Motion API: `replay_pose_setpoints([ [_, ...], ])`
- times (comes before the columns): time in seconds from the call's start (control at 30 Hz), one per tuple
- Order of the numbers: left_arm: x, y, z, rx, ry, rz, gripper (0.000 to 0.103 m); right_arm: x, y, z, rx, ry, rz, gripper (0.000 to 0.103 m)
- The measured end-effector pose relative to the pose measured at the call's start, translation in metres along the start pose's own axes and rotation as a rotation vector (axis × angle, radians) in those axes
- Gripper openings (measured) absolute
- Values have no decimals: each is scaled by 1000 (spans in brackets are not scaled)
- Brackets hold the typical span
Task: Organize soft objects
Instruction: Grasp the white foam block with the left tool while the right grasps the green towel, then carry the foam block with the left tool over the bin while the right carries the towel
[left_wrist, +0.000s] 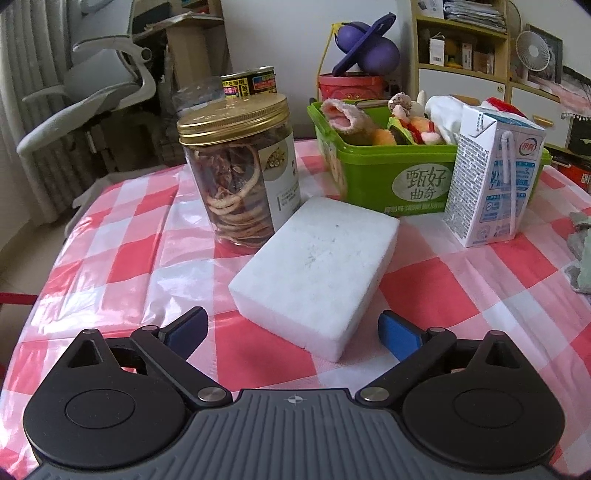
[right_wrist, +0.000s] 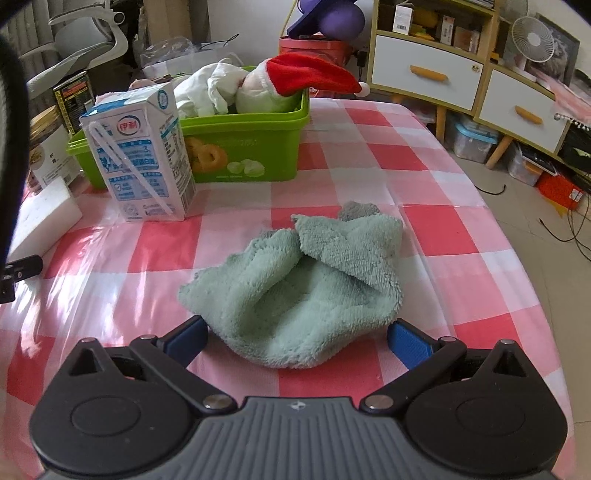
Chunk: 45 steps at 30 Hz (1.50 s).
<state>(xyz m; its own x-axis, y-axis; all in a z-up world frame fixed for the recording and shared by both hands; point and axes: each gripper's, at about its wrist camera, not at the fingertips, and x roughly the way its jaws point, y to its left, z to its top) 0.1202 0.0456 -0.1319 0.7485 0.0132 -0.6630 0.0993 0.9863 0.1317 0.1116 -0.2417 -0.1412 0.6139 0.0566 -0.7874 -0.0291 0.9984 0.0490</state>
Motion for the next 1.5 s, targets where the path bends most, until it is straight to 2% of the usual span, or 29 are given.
replay_pose_setpoints([
  [0.07,0,-1,0,3,-1,-10,91,0,0,0,2,-2,1,83],
  [0.37,-3,3,5,-37,0,-61,64,-3,2,1,-8,-19,16,71],
  [0.43,-4,4,6,-48,1,-72,56,-4,3,2,-15,-25,21,63],
  [0.47,-4,4,6,-51,2,-75,54,-4,3,3,-17,-29,25,60],
  [0.57,-7,4,8,-58,-1,-86,51,-6,3,4,-23,-38,34,43],
  [0.63,-9,4,9,-64,-2,-100,50,-8,3,5,-26,-45,45,25],
  [0.83,-15,1,10,-59,16,-149,48,-9,1,9,-11,-40,91,3],
  [1.03,-22,3,10,-78,35,-171,48,-17,0,12,3,-45,144,0],
  [1.27,-33,8,15,-134,53,-201,47,-34,-5,21,120,-48,266,0],
  [1.5,-42,7,21,-174,59,-220,47,-48,-8,30,204,-60,349,0],
])
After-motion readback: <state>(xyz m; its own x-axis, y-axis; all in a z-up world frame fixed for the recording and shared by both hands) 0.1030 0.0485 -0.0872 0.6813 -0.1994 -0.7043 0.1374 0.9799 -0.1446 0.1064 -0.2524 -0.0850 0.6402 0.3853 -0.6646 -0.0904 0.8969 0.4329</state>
